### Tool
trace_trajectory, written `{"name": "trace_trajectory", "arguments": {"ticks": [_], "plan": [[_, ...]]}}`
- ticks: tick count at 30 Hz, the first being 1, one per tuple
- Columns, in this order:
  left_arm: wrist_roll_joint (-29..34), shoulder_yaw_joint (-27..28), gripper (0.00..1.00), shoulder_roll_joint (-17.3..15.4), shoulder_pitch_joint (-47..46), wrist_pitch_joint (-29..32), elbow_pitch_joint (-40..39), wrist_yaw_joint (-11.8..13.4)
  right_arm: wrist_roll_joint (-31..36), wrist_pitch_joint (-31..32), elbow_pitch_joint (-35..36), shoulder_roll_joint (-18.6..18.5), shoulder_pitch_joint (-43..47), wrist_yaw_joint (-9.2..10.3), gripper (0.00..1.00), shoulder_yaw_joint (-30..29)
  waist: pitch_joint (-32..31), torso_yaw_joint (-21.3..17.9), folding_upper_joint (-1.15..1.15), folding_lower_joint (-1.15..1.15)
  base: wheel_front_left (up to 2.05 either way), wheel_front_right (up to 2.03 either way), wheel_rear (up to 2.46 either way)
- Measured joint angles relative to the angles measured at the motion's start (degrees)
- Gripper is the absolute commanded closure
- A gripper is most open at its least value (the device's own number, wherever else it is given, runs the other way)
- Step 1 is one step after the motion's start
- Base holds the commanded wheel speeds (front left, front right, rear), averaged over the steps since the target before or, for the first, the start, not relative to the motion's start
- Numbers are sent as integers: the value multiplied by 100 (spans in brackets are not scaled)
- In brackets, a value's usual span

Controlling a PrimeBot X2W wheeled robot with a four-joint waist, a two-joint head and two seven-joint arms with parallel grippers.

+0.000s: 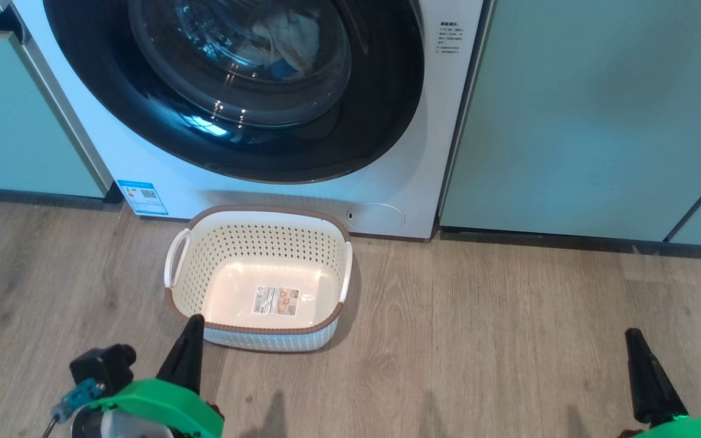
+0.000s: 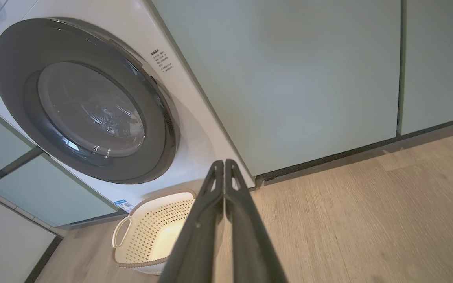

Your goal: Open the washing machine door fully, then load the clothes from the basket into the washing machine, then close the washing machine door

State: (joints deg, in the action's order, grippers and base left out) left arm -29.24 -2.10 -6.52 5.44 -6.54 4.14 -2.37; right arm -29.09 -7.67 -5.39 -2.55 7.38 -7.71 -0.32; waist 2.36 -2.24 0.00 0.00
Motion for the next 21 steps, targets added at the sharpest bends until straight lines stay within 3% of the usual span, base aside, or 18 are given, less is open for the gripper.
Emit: {"name": "trace_trajectory", "arguments": {"ticks": [21], "plan": [[-1373, 47, 100, 38, -155, 234, 226, -103, -1414, 215, -223, -36, -220, 1, 100, -58, -46, 48, 0, 0, 0, 0, 0]]}}
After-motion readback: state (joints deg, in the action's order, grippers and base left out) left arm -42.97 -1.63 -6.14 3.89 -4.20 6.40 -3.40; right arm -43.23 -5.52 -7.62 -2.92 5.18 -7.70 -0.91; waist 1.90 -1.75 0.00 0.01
